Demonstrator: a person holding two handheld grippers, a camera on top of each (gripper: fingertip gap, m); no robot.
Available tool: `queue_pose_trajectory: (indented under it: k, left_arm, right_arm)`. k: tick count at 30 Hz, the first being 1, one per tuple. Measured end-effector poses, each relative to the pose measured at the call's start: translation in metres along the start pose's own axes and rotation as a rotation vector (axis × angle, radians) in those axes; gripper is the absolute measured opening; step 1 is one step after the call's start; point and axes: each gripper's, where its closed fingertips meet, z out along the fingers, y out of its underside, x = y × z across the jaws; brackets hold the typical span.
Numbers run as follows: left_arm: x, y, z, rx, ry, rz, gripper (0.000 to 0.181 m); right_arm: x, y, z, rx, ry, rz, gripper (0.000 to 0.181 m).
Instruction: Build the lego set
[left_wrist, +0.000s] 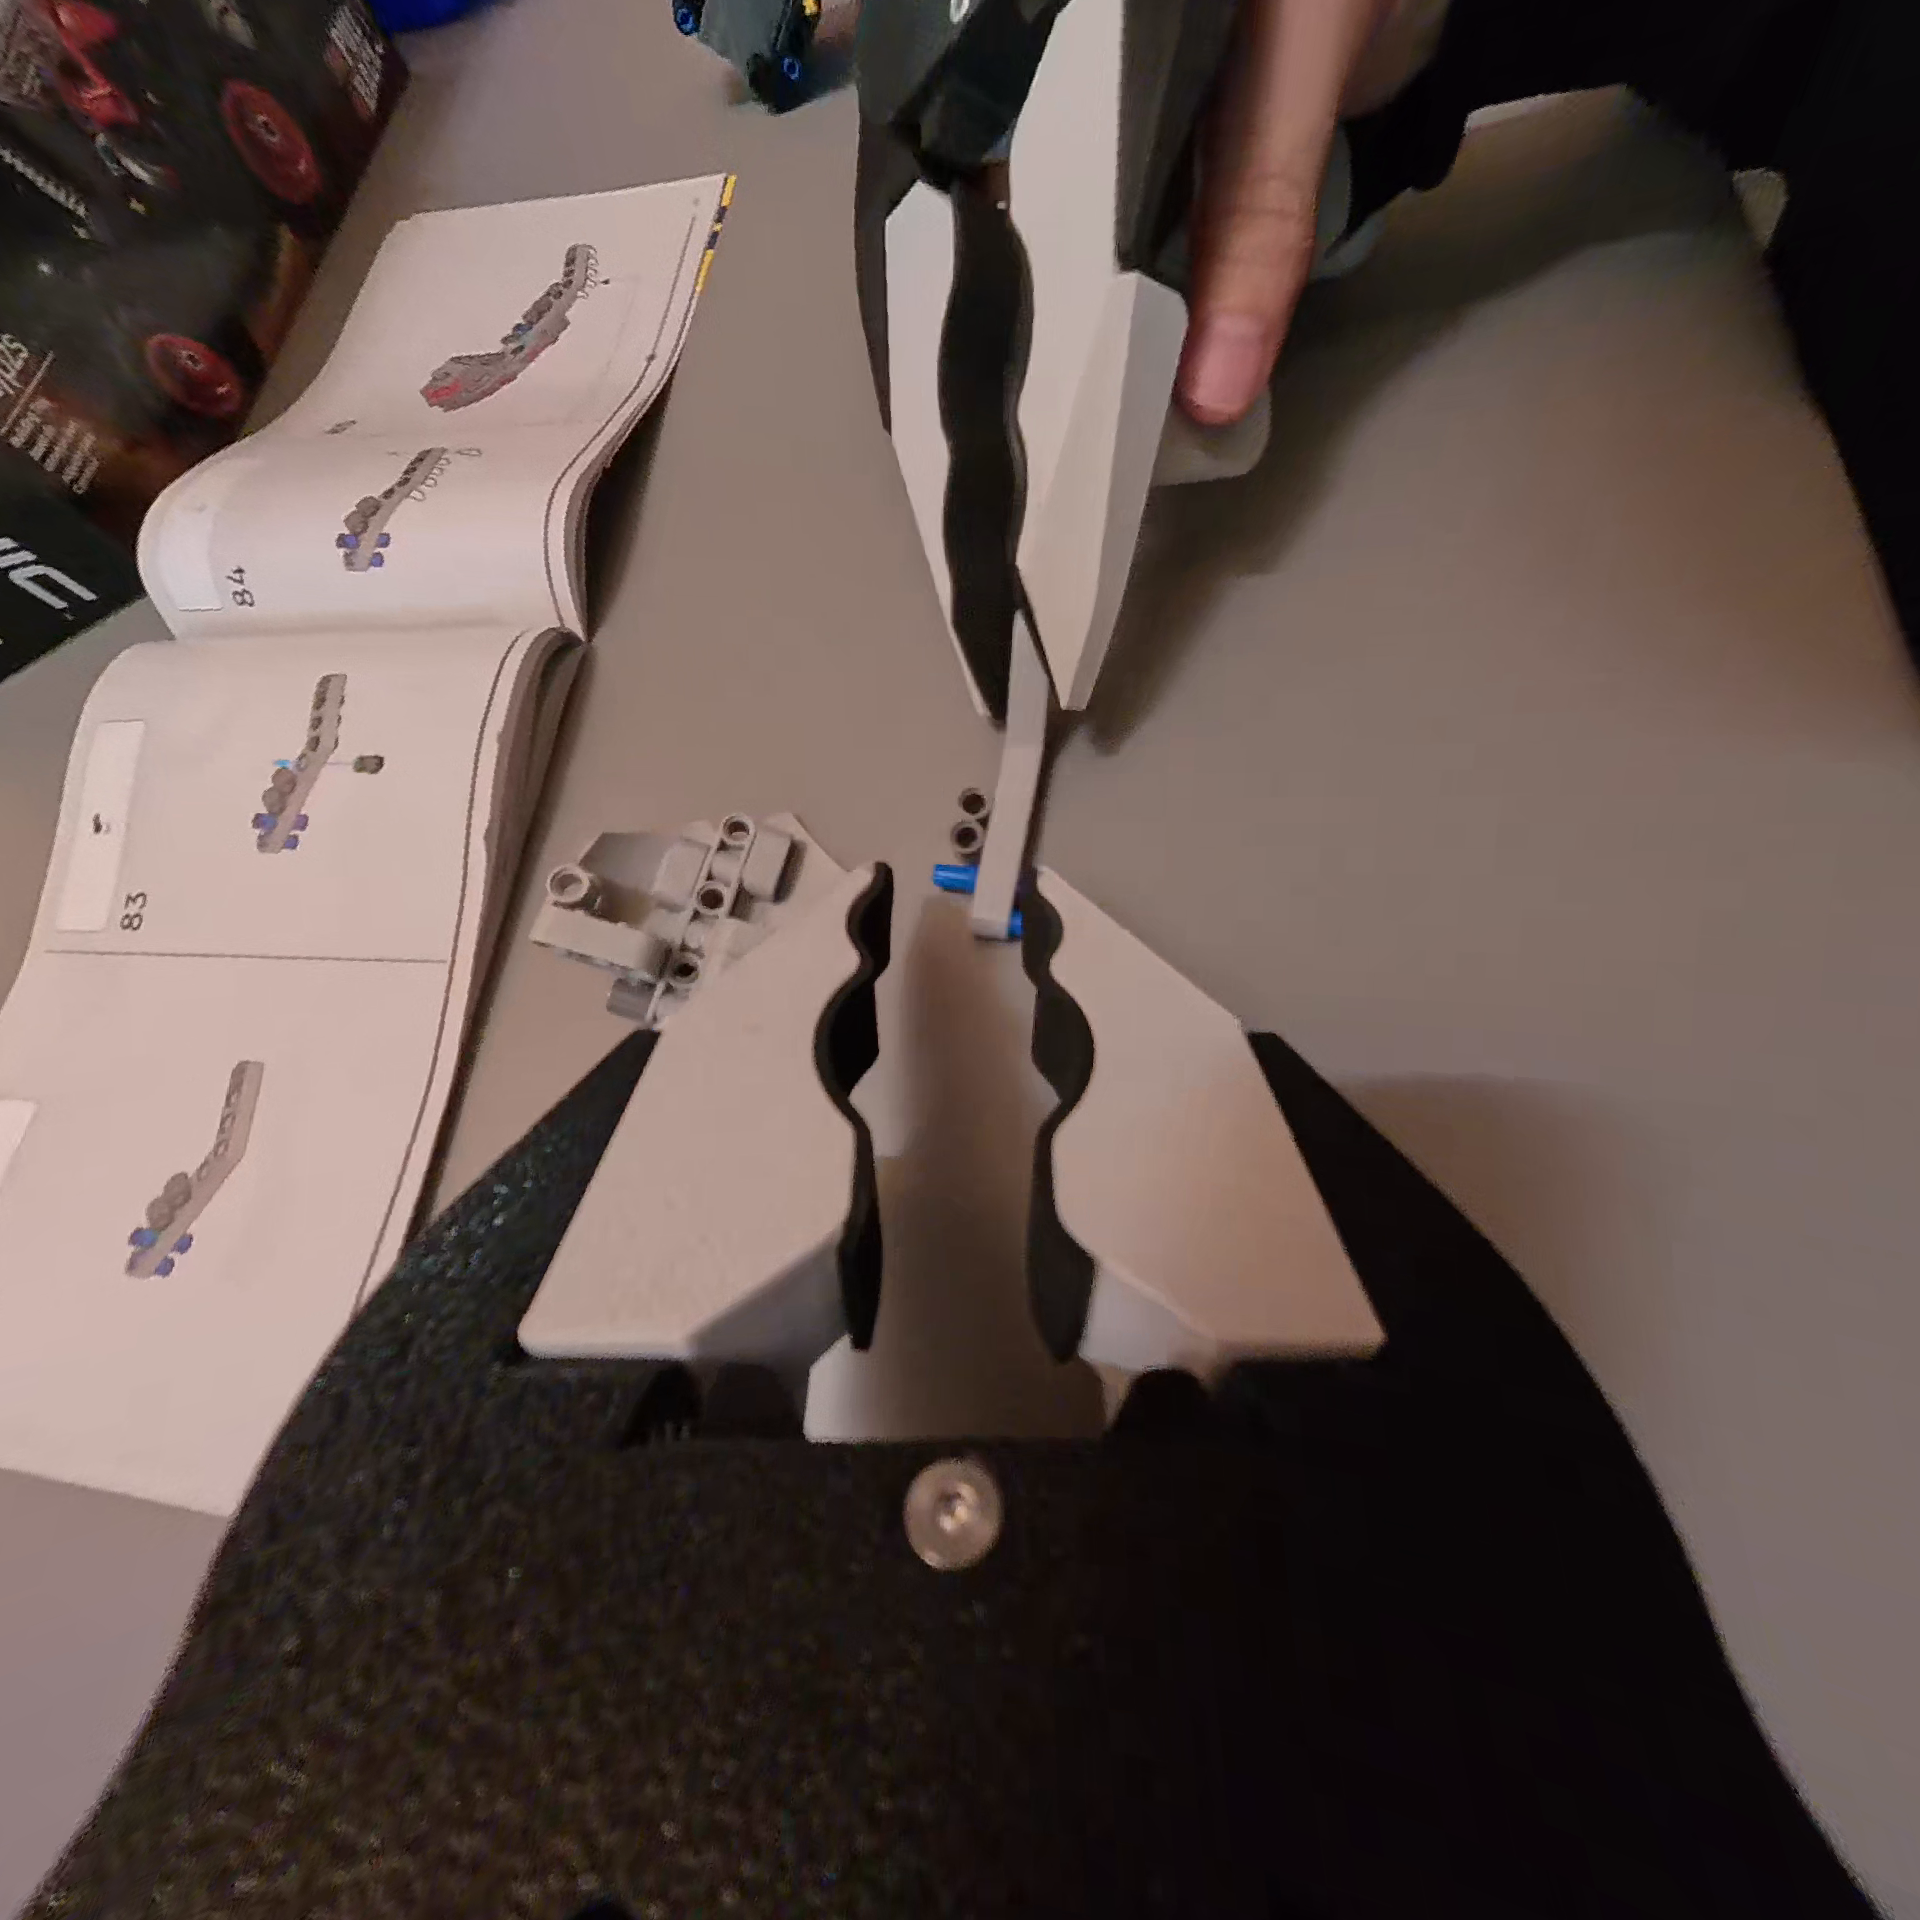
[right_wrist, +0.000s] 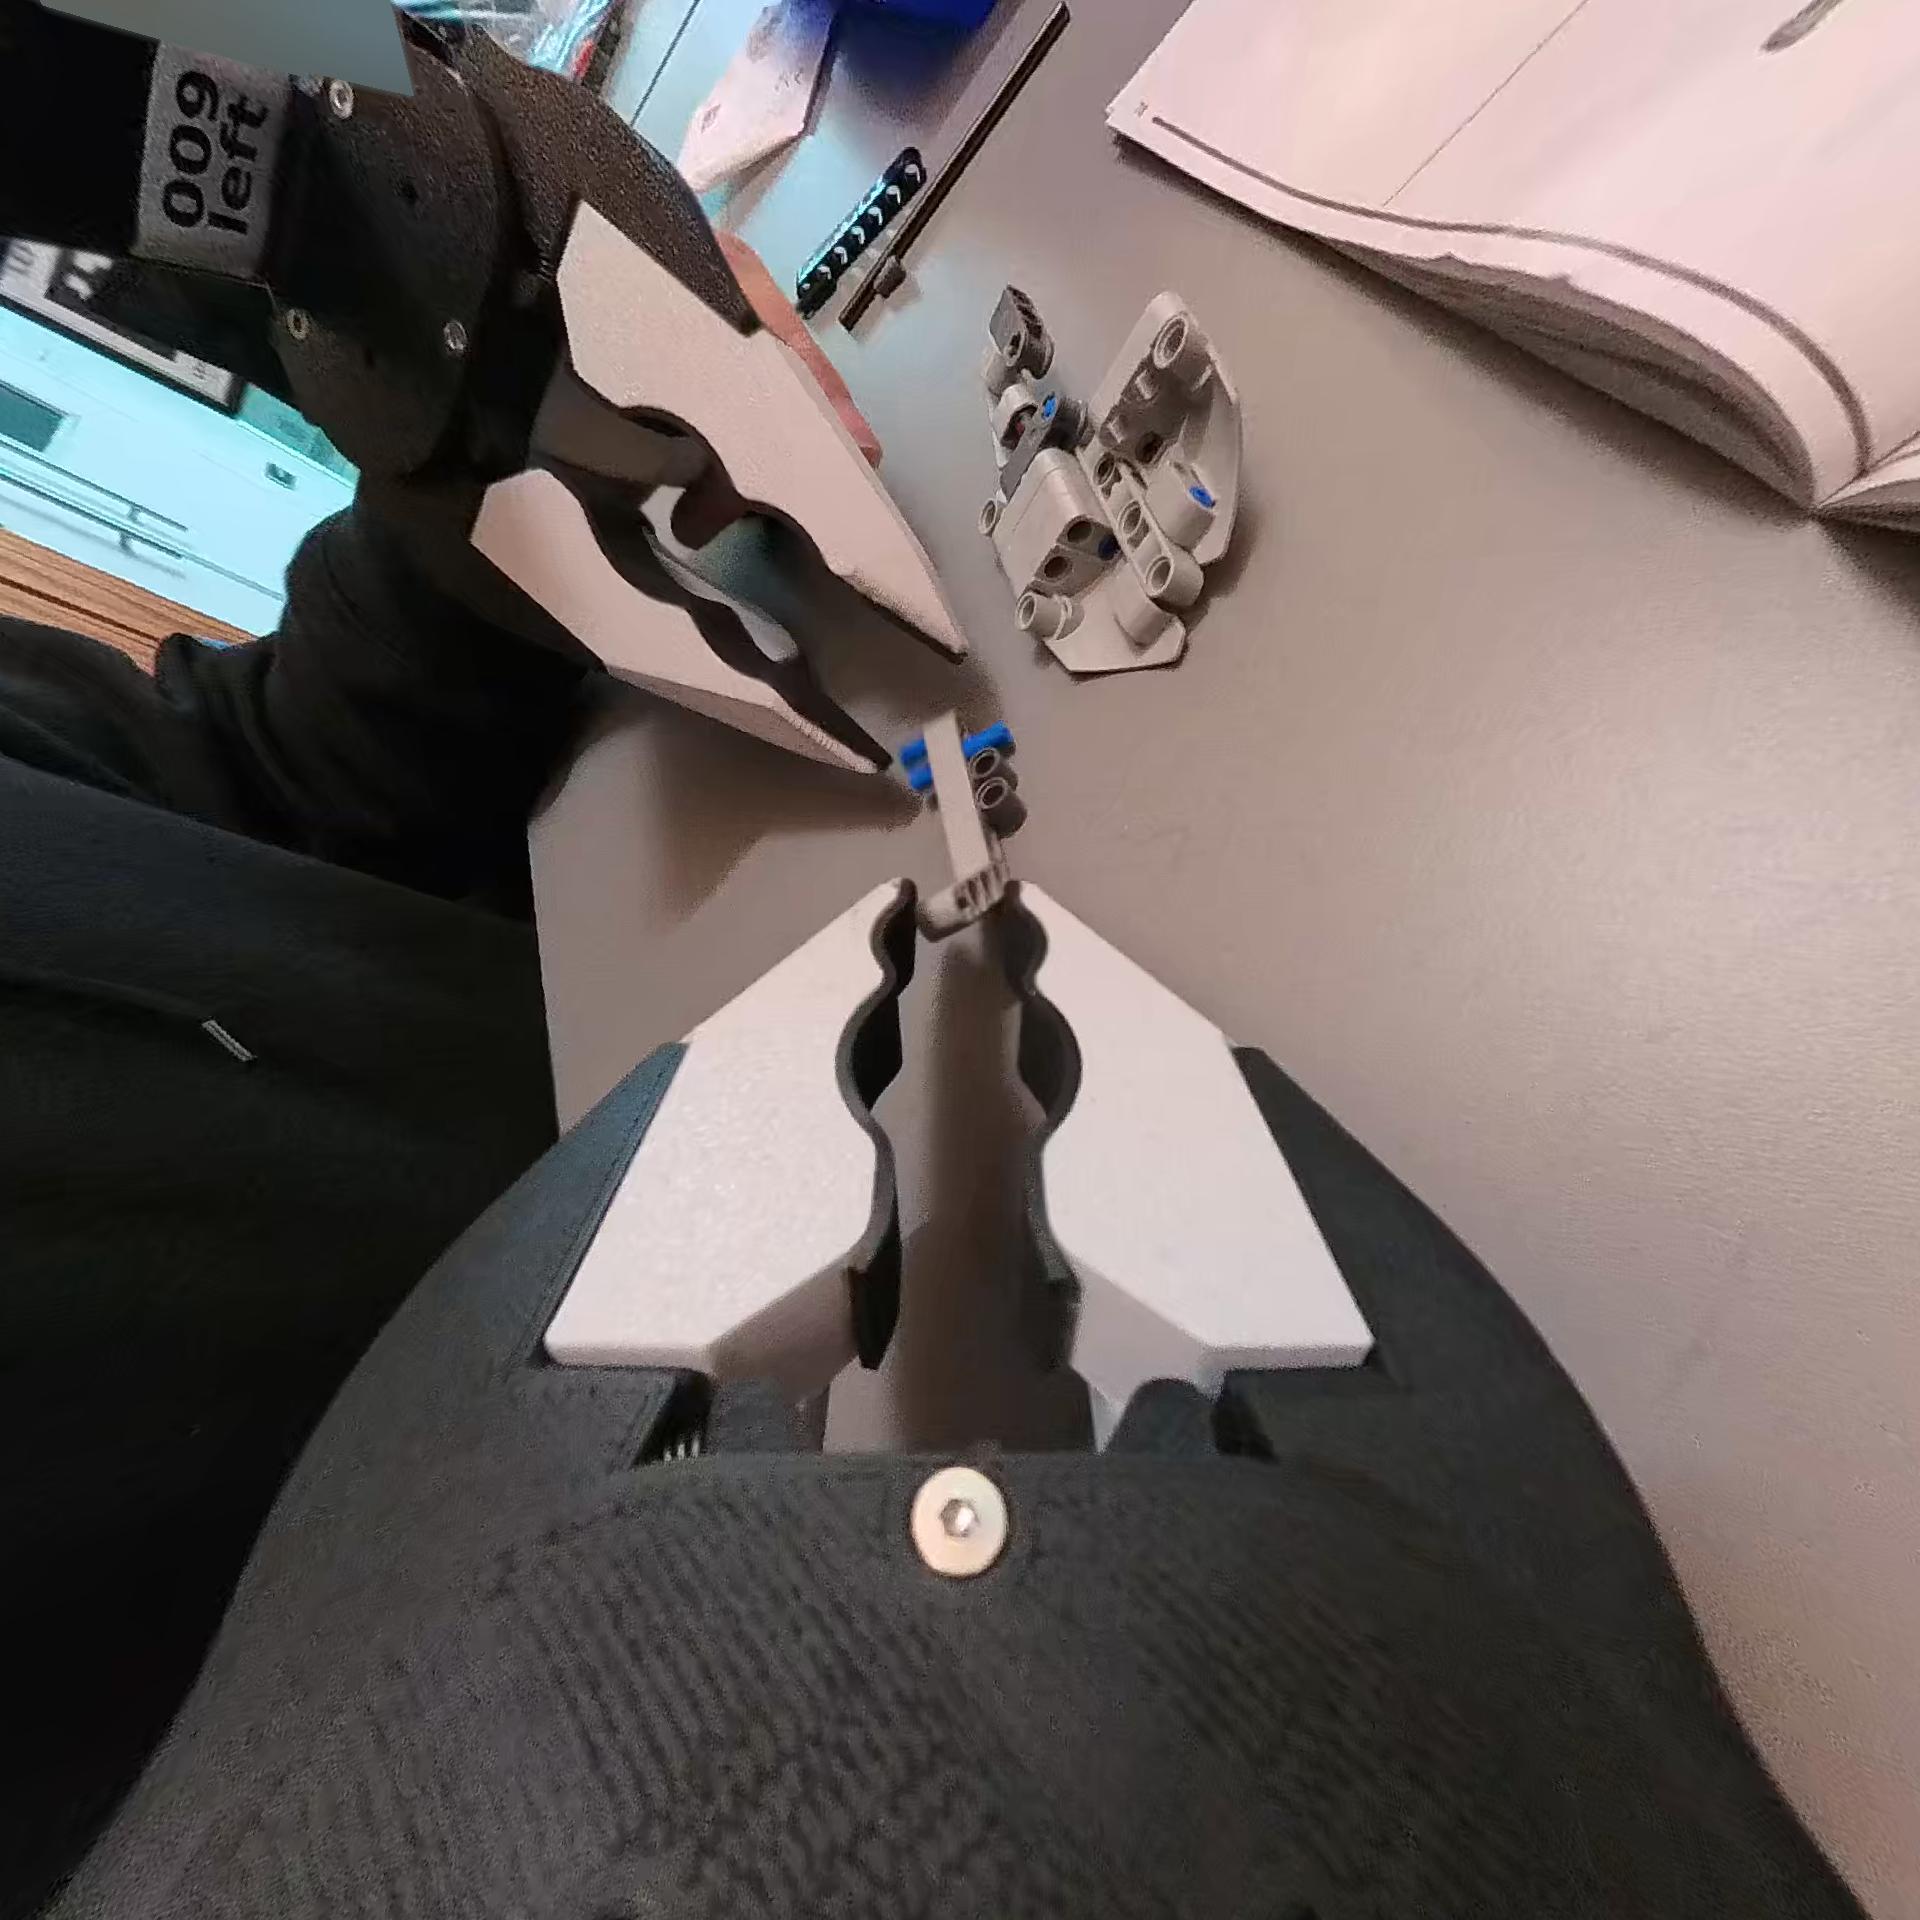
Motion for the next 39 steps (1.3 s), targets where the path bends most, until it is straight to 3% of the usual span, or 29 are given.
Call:
queue_pose_trajectory:
  k: [7, 11, 14, 16, 20, 23, 30, 33, 36, 39]
  left_arm:
    - [0.006, 0.005, 0.003, -0.048, 0.028, 0.062, 0.018]
    - [0.006, 0.002, -0.006, -0.036, 0.014, 0.114, 0.016]
    - [0.009, 0.005, -0.008, -0.050, 0.011, 0.178, 0.017]
    - [0.013, 0.011, -0.007, -0.073, 0.017, 0.209, 0.017]
    - [0.015, 0.013, -0.004, -0.065, 0.002, 0.231, 0.016]
    - [0.013, 0.011, -0.002, -0.054, -0.025, 0.266, 0.018]
    - [-0.003, 0.004, 0.005, -0.044, -0.118, 0.392, 0.024]
    - [-0.010, 0.004, 0.004, -0.087, -0.120, 0.430, 0.025]
    - [-0.010, 0.002, 0.001, -0.077, -0.106, 0.413, 0.025]
    - [-0.007, 0.000, 0.002, -0.057, -0.092, 0.398, 0.025]
  right_arm:
    - [0.009, -0.003, -0.009, -0.021, 0.116, -0.201, 0.030]
    - [0.002, 0.007, -0.007, -0.108, 0.147, -0.445, 0.017]
    - [0.003, -0.002, -0.007, -0.068, 0.198, -0.550, 0.007]
    - [-0.001, -0.007, -0.006, -0.036, 0.168, -0.515, 0.024]
    - [0.001, -0.008, -0.008, -0.035, 0.166, -0.508, 0.000]
    - [-0.003, -0.004, -0.005, -0.062, 0.120, -0.478, 0.000]
    - [0.005, -0.001, -0.003, -0.024, -0.065, 0.002, 0.000]
    - [0.005, -0.011, -0.009, 0.024, -0.053, -0.048, 0.000]
    - [-0.011, -0.020, -0.020, 0.057, 0.003, -0.204, 0.024]
    - [-0.014, -0.010, -0.017, -0.022, 0.093, -0.295, 0.033]
